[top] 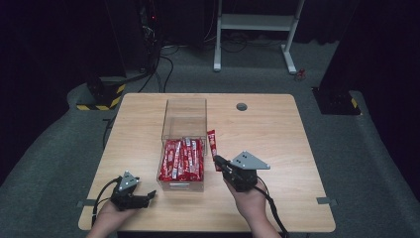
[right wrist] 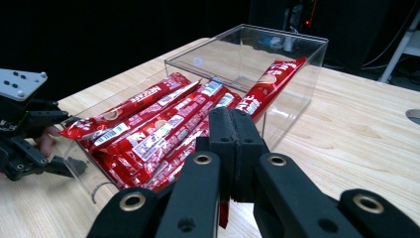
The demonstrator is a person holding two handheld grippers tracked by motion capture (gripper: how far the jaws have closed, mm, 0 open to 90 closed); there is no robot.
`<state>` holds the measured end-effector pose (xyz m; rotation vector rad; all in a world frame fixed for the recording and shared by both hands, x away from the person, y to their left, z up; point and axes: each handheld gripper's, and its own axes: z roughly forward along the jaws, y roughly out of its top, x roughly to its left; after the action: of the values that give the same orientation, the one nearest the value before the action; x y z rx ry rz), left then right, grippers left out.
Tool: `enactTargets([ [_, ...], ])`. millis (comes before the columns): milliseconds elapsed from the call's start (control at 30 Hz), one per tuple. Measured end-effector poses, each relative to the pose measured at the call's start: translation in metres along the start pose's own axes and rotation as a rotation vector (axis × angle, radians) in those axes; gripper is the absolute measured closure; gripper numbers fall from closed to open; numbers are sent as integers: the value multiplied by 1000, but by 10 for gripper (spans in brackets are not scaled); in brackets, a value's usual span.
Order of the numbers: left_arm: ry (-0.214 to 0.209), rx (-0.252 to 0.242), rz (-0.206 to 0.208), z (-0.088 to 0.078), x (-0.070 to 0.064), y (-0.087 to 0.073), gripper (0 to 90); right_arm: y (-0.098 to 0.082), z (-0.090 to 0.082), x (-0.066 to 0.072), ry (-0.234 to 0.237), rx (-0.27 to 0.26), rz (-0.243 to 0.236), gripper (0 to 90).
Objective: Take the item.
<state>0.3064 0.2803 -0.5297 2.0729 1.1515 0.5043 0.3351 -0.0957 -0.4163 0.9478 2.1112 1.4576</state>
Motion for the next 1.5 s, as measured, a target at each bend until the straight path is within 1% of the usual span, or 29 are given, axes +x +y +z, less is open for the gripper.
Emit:
enactTargets([
  [167, 0, -1, 2, 0, 0, 0, 150, 0, -2, -4, -10, -4, 0, 900],
  [200, 0, -2, 2, 0, 0, 0, 150, 0, -4, -7, -15, -7, 8, 900],
  [333, 0, -2, 1, 0, 0, 0, 150, 0, -6, -11, -28, -11, 11, 900],
  [567, 0, -4, -1, 0, 0, 0, 150, -3, -7, -21, -45, -7, 32, 900],
  [900, 0, -2, 2, 0, 0, 0, 150, -5, -11, -32, -83, -4, 46, 900],
  [1500, -1, -2, 1, 0, 0, 0, 150, -10, -11, -44, -126, 14, 59, 900],
])
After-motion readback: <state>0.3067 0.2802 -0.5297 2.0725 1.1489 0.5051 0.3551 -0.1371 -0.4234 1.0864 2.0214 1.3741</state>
